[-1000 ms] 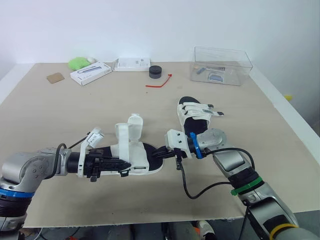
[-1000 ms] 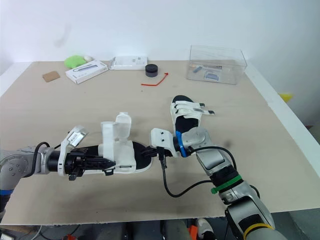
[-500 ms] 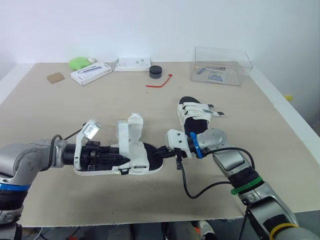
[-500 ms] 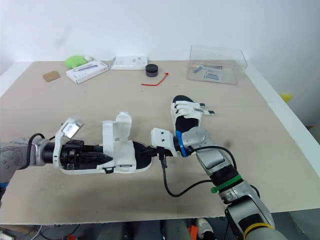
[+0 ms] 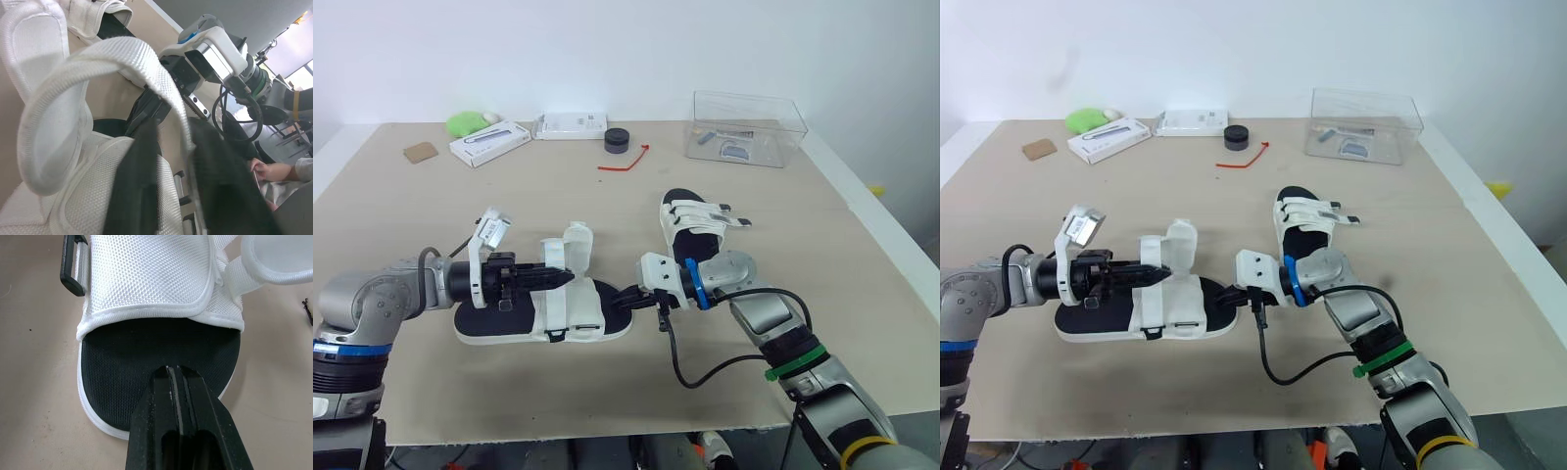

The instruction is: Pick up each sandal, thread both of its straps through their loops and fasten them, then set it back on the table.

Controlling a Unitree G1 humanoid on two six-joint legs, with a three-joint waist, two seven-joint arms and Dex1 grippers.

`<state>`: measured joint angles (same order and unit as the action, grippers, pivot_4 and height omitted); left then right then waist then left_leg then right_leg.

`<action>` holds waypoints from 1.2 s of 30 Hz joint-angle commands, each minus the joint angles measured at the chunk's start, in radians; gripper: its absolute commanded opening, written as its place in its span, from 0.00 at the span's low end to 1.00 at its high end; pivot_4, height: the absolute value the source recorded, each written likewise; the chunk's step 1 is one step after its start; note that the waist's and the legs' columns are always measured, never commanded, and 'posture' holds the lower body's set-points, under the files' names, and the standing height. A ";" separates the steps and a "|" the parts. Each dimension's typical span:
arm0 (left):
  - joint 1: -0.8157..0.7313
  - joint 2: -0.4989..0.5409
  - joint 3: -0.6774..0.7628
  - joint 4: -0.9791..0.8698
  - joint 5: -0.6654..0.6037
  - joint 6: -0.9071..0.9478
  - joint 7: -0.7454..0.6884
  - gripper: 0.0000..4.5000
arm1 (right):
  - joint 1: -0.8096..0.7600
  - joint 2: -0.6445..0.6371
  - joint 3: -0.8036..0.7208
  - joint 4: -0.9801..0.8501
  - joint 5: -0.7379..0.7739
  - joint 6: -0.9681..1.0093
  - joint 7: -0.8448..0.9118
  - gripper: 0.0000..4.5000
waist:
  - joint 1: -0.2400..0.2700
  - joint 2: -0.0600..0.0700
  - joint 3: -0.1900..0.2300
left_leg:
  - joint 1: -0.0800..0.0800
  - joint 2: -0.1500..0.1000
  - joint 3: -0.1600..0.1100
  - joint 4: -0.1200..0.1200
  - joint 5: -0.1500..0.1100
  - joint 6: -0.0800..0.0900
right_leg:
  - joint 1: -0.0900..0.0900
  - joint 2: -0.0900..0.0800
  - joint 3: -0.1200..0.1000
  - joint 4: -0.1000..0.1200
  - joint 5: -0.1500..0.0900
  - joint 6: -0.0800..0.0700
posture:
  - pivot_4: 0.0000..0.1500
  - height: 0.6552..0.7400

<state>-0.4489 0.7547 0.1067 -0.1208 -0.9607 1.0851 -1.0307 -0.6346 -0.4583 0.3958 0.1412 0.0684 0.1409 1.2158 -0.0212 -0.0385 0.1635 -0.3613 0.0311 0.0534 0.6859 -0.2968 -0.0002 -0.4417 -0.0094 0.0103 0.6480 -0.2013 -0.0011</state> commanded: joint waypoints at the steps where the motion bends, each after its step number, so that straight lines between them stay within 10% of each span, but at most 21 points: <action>1: 0.023 0.016 0.014 -0.039 -0.012 -0.004 -0.026 0.01 | -0.007 -0.011 -0.001 0.017 -0.023 0.002 -0.008 0.00 | 0.000 0.000 0.000 | 0.000 0.000 0.000 0.000 0.000 0.000 | 0.000 0.000 0.000 0.000 0.000 0.000 | 1.00 1.00; 16: 0.197 0.069 -0.010 -0.191 0.019 -0.022 -0.026 0.01 | -0.011 -0.010 0.004 0.022 -0.022 0.003 -0.002 0.00 | 0.000 0.000 0.000 | 0.000 0.001 0.000 0.000 0.000 0.000 | 0.000 0.000 0.000 0.000 0.000 0.000 | 1.00 1.00; 24: 0.191 0.202 0.039 -0.254 -0.016 -0.015 -0.104 0.79 | -0.016 -0.008 0.009 0.035 -0.025 -0.007 0.004 0.00 | 0.000 0.000 0.000 | 0.000 0.001 0.000 0.000 0.000 0.000 | 0.000 0.000 0.000 0.000 0.000 0.000 | 1.00 1.00; 36: 0.348 0.358 0.325 -0.304 -0.236 0.158 -0.136 0.79 | -0.007 -0.010 0.012 0.032 -0.023 -0.016 0.017 0.00 | -0.004 0.001 0.001 | 0.001 0.001 0.000 -0.002 0.000 0.000 | -0.001 -0.001 0.000 0.000 -0.002 0.001 | 1.00 1.00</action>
<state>-0.1386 1.1376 0.4151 -0.3686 -1.2014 1.2594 -1.1813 -0.6427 -0.4575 0.3985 0.1602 0.0646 0.1188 1.2285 -0.0254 -0.0377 0.1646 -0.3602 0.0324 0.0542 0.6836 -0.2971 0.0001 -0.4423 -0.0113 0.0107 0.6480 -0.2042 -0.0005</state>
